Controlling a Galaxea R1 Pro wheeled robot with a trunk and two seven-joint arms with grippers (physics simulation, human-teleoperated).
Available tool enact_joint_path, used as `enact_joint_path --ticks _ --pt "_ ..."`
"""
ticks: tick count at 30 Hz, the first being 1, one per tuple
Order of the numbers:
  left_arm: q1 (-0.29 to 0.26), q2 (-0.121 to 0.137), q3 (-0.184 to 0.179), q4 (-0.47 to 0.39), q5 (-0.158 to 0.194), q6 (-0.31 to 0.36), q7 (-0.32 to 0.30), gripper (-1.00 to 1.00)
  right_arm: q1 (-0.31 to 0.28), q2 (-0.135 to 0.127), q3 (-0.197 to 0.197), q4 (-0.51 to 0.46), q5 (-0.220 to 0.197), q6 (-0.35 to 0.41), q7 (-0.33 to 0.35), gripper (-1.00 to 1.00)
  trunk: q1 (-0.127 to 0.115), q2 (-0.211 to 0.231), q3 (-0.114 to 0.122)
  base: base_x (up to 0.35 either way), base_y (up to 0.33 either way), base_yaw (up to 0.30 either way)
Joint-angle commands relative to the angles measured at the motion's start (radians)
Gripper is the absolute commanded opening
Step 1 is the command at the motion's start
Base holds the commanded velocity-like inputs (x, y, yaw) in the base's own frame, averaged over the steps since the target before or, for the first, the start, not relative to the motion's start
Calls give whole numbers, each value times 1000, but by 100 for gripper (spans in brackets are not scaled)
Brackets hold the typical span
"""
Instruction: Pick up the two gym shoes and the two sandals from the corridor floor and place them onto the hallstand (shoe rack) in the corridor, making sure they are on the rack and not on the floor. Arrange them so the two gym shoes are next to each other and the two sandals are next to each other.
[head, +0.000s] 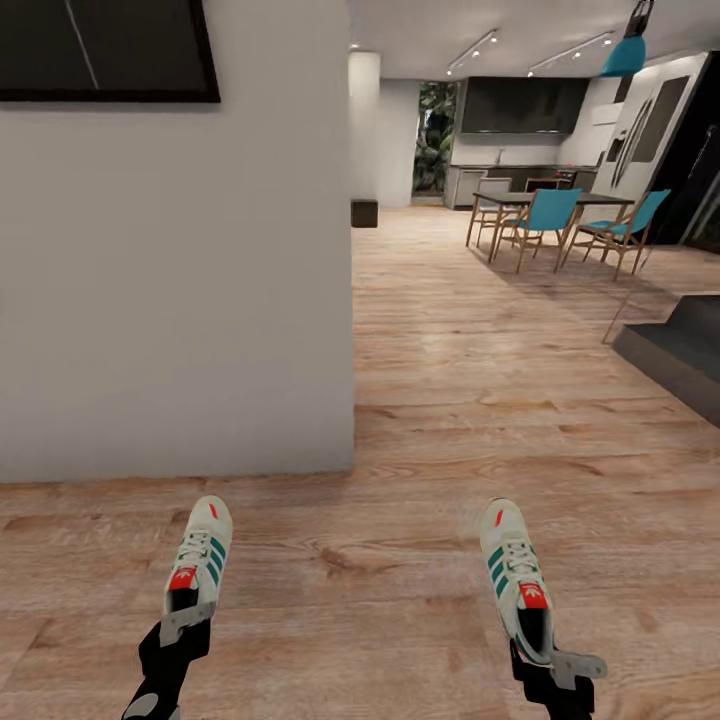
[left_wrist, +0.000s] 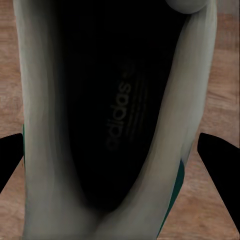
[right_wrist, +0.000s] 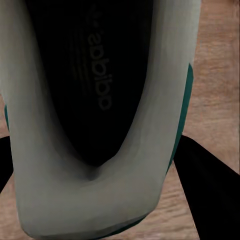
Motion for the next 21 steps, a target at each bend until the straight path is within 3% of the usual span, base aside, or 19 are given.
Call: enact_joint_path --ticks 1,9,21 --pt "0 0 -2 0 9 -3 0 -100 -1 0 9 0 -11 -2 -5 -100 -1 0 -1 -304 0 -300" --pt "0 1 -2 -3 3 -3 -1 -100 -1 0 10 1 -29 -1 -5 -100 -1 0 -1 -305 0 -300" --pt "0 1 -2 -4 2 -3 0 -100 -1 3 11 1 -28 -1 -4 -100 -1 0 -1 -19 0 -300"
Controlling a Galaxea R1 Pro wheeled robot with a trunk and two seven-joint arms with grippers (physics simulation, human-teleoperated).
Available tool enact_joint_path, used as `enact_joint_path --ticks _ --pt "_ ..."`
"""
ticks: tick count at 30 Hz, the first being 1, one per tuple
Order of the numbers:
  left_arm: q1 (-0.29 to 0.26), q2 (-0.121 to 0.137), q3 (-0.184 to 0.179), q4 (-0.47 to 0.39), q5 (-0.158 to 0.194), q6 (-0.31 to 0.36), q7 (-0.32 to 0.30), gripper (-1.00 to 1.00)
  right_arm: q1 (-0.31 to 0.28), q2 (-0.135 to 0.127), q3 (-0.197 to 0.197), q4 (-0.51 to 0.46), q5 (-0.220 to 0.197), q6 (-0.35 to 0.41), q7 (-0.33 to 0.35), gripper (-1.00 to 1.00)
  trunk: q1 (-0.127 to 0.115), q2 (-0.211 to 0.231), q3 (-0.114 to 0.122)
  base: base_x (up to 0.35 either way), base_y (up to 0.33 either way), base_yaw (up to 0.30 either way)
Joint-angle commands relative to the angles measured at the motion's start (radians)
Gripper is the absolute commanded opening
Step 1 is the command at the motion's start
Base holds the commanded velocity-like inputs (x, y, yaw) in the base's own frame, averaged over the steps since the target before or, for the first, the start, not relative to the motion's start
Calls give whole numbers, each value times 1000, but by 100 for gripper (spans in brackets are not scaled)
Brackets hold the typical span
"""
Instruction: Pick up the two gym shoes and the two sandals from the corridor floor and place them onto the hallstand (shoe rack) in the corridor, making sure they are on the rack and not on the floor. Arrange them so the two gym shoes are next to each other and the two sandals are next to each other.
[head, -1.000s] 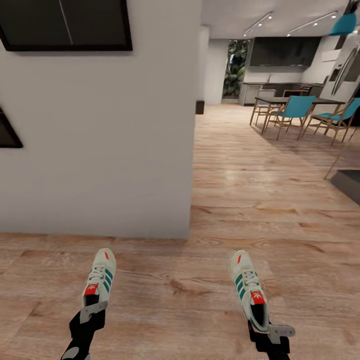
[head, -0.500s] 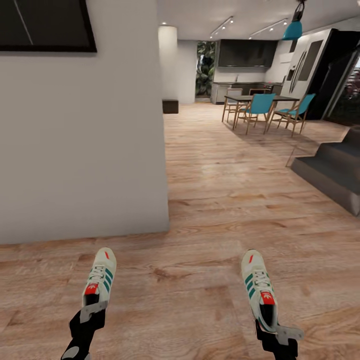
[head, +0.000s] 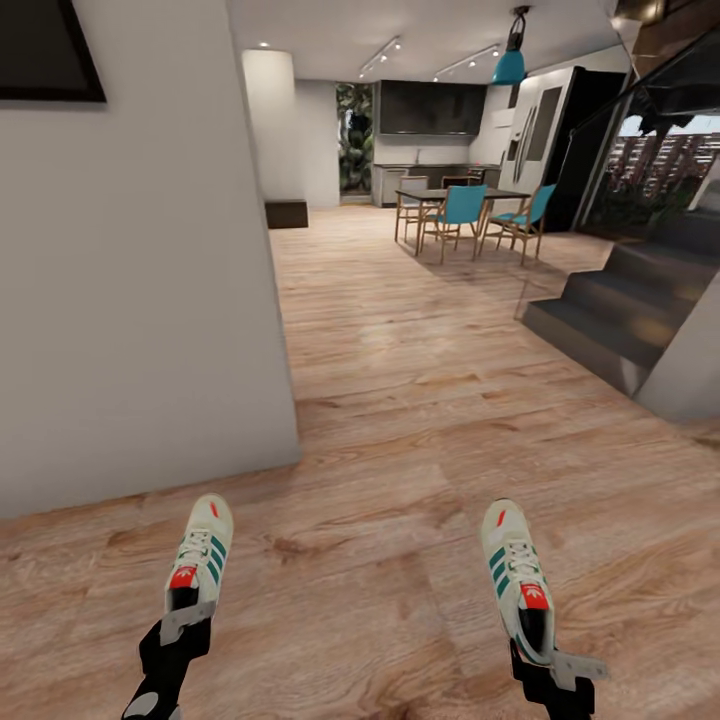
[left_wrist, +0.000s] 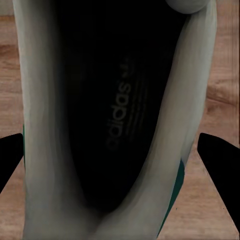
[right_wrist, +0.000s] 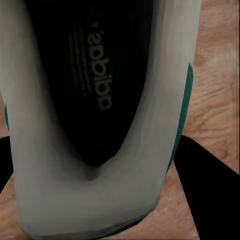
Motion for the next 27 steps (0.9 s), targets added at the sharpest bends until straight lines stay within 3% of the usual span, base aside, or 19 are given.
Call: enact_joint_path --ticks 1,27 --pt "0 0 -2 0 9 -3 0 -100 -1 0 8 1 -6 -2 -5 -100 0 0 -1 0 0 -300" --pt "0 0 -2 2 9 -2 1 -100 -1 2 8 26 -8 -2 -4 -100 0 0 3 0 0 -300"
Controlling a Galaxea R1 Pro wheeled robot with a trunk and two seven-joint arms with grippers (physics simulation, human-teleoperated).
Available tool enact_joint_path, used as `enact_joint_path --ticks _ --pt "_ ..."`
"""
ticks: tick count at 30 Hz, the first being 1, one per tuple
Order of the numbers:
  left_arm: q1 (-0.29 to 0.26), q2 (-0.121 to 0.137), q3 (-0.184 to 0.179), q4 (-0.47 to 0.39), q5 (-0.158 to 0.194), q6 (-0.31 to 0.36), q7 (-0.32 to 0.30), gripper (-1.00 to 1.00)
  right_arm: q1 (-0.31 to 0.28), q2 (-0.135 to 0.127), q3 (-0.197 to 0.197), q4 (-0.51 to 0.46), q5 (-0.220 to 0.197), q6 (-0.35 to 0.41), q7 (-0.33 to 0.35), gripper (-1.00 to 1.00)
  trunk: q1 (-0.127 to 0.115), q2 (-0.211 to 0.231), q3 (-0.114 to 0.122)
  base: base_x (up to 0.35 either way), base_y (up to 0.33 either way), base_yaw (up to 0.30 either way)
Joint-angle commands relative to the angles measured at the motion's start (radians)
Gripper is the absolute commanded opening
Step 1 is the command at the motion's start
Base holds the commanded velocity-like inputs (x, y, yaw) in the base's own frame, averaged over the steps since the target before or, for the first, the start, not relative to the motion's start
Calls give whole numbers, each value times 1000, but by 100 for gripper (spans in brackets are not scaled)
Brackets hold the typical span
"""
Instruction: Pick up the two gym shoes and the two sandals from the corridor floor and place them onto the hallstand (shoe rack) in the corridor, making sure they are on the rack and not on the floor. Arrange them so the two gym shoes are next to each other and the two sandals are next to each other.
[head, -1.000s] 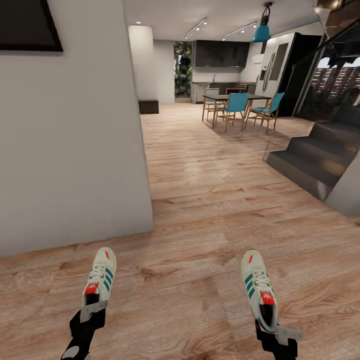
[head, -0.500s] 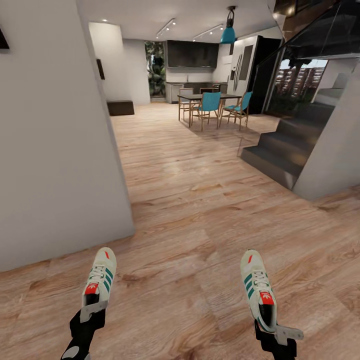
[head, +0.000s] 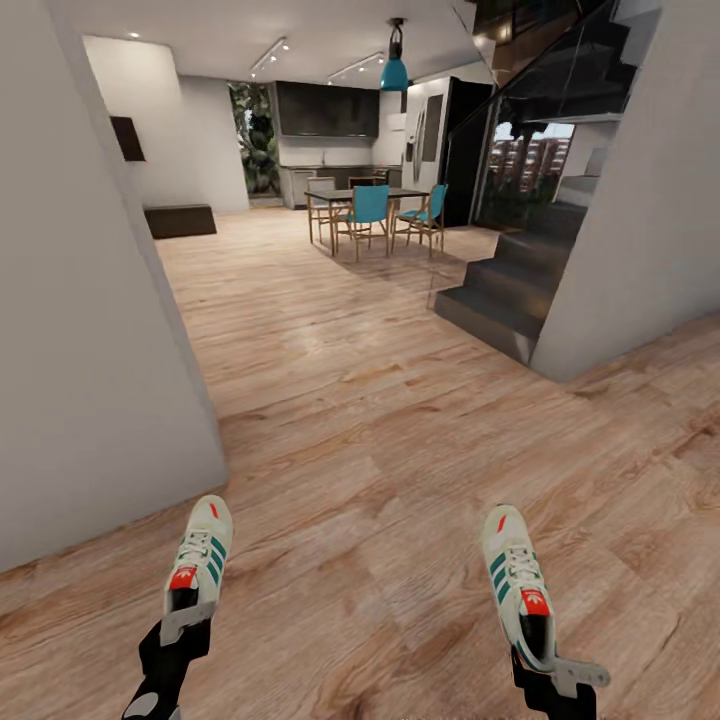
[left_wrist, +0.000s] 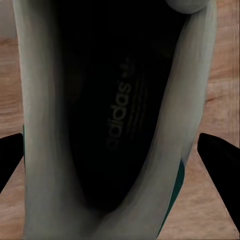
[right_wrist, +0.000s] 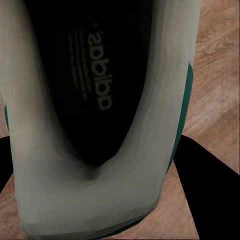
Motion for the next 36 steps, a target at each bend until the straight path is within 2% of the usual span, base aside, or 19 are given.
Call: enact_joint_path --ticks 1,36 --pt "0 0 -2 1 9 -3 0 -100 -1 0 8 1 -7 -2 -5 -100 0 0 -1 0 0 -300" --pt "0 -4 -1 6 11 -3 0 -100 -1 0 8 2 -6 -2 -5 -100 0 0 -1 0 0 -300"
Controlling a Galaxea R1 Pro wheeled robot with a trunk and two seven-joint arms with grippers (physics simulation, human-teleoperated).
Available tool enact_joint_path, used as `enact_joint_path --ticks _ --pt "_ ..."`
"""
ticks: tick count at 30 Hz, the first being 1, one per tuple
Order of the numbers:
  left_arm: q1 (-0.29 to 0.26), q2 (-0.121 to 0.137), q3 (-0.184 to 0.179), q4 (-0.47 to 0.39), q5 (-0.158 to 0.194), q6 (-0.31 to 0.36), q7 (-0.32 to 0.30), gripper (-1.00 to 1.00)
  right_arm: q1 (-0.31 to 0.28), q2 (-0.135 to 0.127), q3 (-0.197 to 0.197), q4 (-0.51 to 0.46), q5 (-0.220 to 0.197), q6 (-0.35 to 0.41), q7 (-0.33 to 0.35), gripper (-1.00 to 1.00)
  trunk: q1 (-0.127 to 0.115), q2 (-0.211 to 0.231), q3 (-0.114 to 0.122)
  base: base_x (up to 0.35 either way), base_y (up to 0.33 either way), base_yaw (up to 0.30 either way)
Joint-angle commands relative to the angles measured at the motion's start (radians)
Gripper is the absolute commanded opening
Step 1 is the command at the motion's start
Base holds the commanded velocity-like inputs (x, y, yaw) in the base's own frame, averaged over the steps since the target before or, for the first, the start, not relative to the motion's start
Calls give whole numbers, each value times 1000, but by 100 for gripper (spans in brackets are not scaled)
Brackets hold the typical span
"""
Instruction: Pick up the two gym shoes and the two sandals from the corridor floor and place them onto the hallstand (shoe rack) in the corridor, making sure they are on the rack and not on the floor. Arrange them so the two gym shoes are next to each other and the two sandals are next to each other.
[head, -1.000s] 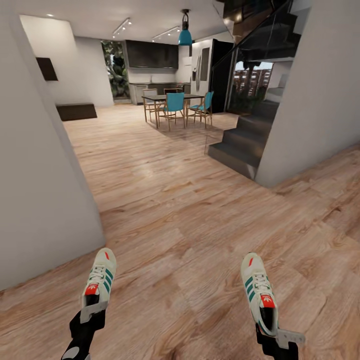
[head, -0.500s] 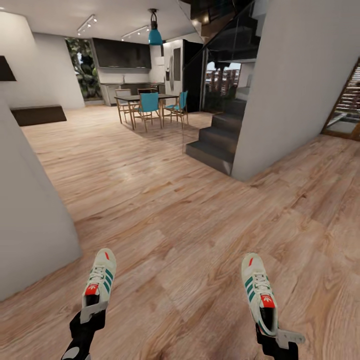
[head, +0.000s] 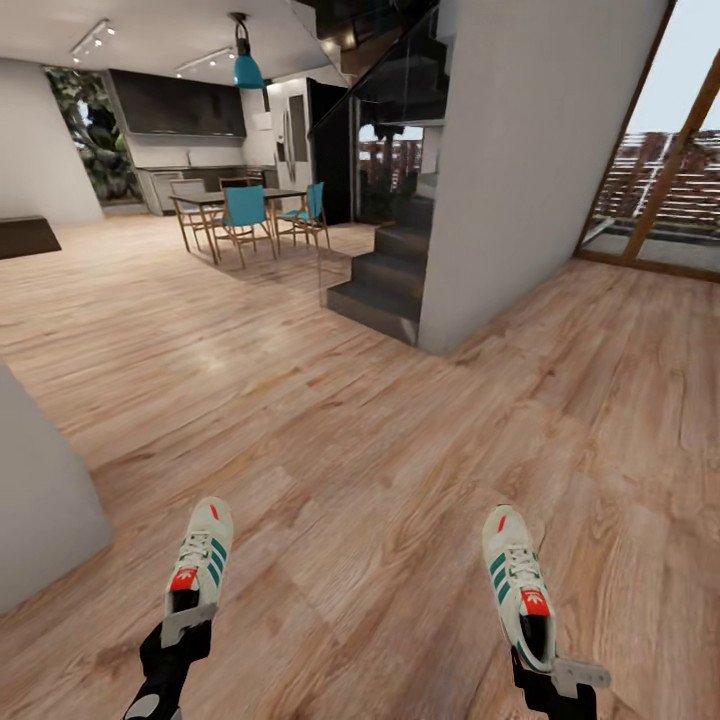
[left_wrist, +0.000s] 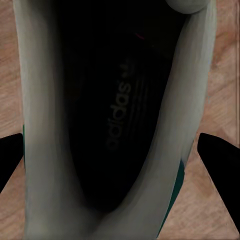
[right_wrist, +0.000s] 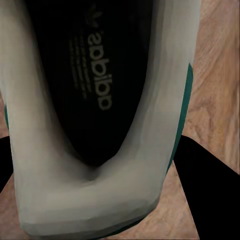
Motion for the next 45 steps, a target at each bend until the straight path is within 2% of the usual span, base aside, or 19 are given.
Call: enact_joint_path --ticks 1,9,21,45 --pt "0 0 -2 0 9 -3 0 -100 -1 0 8 1 -6 -2 -5 -100 0 0 -1 0 0 -300" --pt "0 0 -2 0 8 -3 0 -100 -1 0 8 1 -5 -2 -5 -100 0 0 -1 82 0 -300" --pt "0 -4 -3 -1 7 -3 -1 -100 -1 0 8 1 -5 -2 -5 -100 0 0 -1 319 -16 -300" --pt "0 -3 -2 -4 7 -3 0 -100 -1 0 8 1 -5 -2 -5 -100 0 0 -1 305 -126 -300"
